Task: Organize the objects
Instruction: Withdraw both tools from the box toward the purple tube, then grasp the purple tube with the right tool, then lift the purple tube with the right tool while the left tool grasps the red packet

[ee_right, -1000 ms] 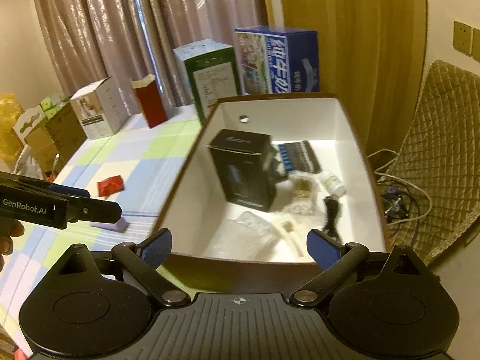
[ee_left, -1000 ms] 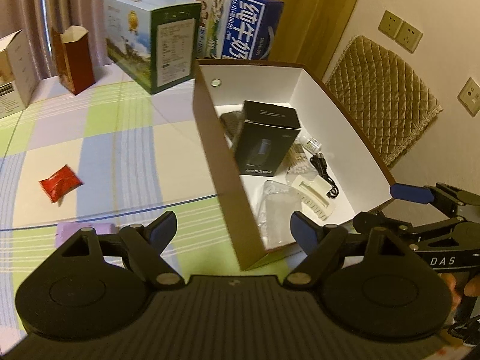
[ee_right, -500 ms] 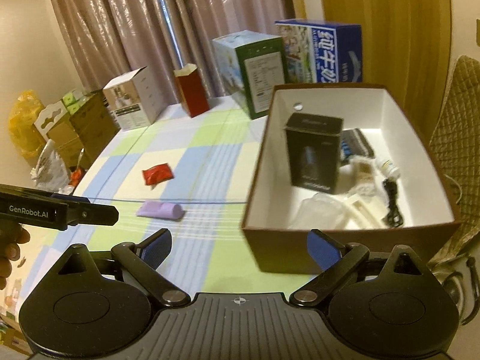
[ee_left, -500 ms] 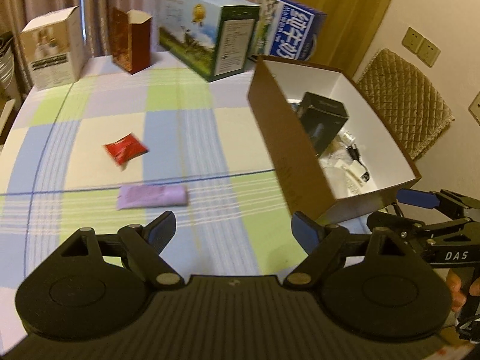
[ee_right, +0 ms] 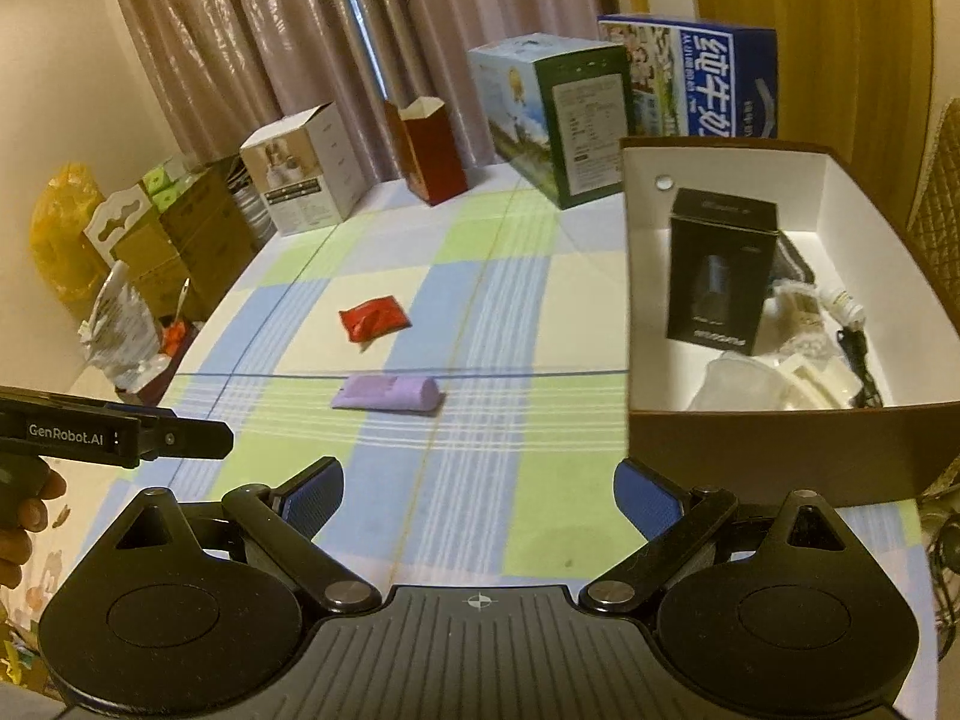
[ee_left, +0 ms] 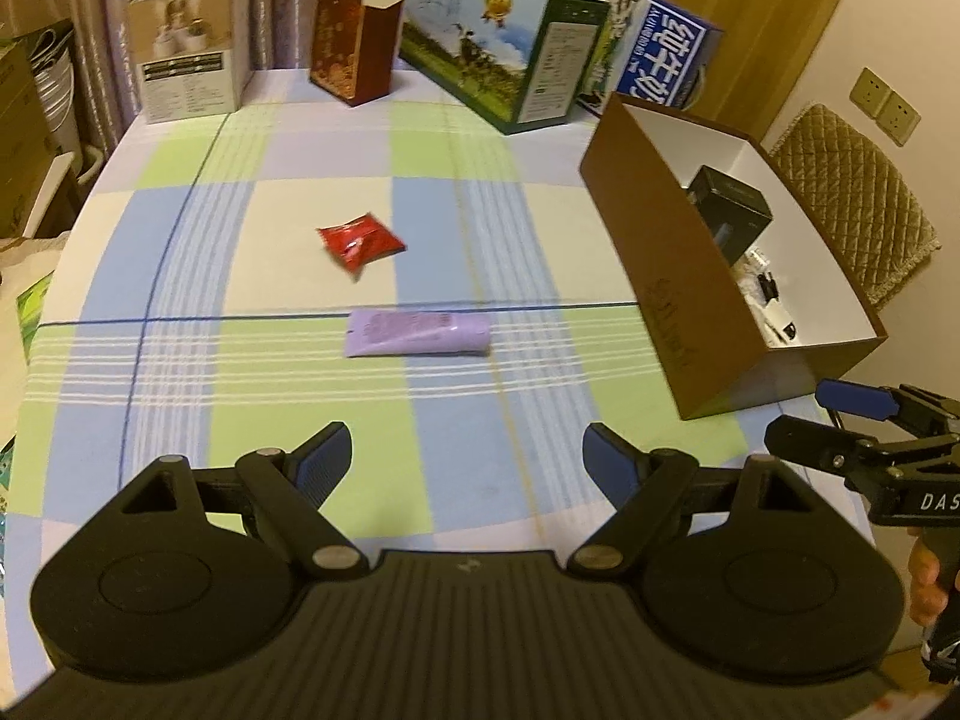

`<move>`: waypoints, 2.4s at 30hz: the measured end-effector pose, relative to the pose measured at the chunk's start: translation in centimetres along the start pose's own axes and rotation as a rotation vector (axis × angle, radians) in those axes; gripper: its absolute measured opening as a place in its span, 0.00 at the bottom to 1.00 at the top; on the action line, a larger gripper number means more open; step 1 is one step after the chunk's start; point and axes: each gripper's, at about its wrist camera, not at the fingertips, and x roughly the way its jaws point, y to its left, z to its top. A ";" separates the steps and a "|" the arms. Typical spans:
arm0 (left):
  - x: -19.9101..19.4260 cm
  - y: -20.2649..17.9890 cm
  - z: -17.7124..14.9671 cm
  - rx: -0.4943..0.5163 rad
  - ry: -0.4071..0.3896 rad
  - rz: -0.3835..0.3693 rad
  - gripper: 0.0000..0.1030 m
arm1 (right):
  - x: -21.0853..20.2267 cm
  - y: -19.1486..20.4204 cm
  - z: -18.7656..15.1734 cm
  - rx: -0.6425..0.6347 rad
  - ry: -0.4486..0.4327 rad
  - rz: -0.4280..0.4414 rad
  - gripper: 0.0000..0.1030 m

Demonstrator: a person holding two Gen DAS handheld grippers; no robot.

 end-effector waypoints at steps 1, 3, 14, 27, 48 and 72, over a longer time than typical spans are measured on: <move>-0.1 0.4 -0.1 -0.003 -0.001 0.000 0.79 | 0.2 0.3 -0.1 0.000 0.003 0.001 0.92; -0.3 1.1 -0.4 -0.009 -0.002 0.002 0.79 | 0.6 1.0 -0.2 -0.001 0.007 0.003 0.92; -0.4 4.8 -1.3 -0.032 0.017 0.023 0.79 | 3.4 3.9 -0.6 -0.020 0.041 0.017 0.92; 2.0 8.4 -1.4 -0.069 0.052 0.059 0.79 | 9.9 6.4 -0.4 -0.101 0.097 0.042 0.92; 9.5 11.4 1.2 -0.083 0.137 0.089 0.79 | 21.4 7.7 3.7 -0.419 0.160 0.019 0.68; 11.9 12.5 1.7 -0.071 0.176 0.112 0.79 | 24.4 8.5 2.2 -0.410 0.226 0.127 0.36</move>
